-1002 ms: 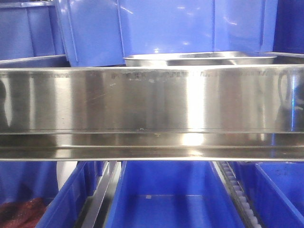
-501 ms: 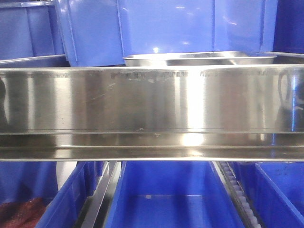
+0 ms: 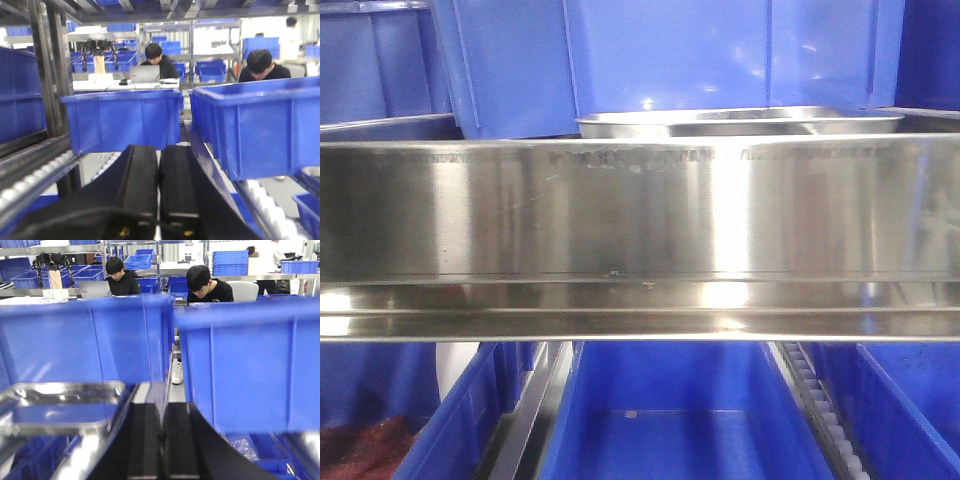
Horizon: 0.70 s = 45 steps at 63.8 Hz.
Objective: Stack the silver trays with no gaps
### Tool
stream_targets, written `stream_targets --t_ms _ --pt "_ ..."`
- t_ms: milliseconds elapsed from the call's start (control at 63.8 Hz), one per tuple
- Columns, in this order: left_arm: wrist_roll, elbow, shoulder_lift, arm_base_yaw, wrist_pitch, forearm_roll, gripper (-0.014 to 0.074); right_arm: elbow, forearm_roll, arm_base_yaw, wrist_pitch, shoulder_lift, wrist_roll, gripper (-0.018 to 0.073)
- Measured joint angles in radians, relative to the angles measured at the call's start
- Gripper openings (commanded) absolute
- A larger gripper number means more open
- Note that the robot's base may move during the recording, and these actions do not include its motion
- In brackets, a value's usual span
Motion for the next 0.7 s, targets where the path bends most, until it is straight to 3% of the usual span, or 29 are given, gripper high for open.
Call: stream_targets --t_ms 78,188,376,548,705 --pt "0.0 -0.133 0.115 -0.02 0.078 0.004 0.0338 -0.092 0.0 0.0 0.034 0.07 0.0 0.046" --pt "0.0 -0.238 0.263 -0.049 0.121 0.004 0.0438 -0.172 0.0 0.0 0.04 0.178 0.0 0.0608" --pt "0.026 -0.389 0.533 -0.131 0.159 -0.011 0.0442 -0.233 0.014 0.004 0.063 0.365 0.0 0.0613" --pt "0.136 -0.555 0.74 -0.347 0.246 -0.044 0.0442 -0.317 0.052 0.068 0.074 0.496 0.0 0.0613" --pt "0.156 -0.711 0.945 -0.576 0.31 -0.054 0.0442 -0.441 0.059 0.165 0.12 0.652 0.0 0.0613"
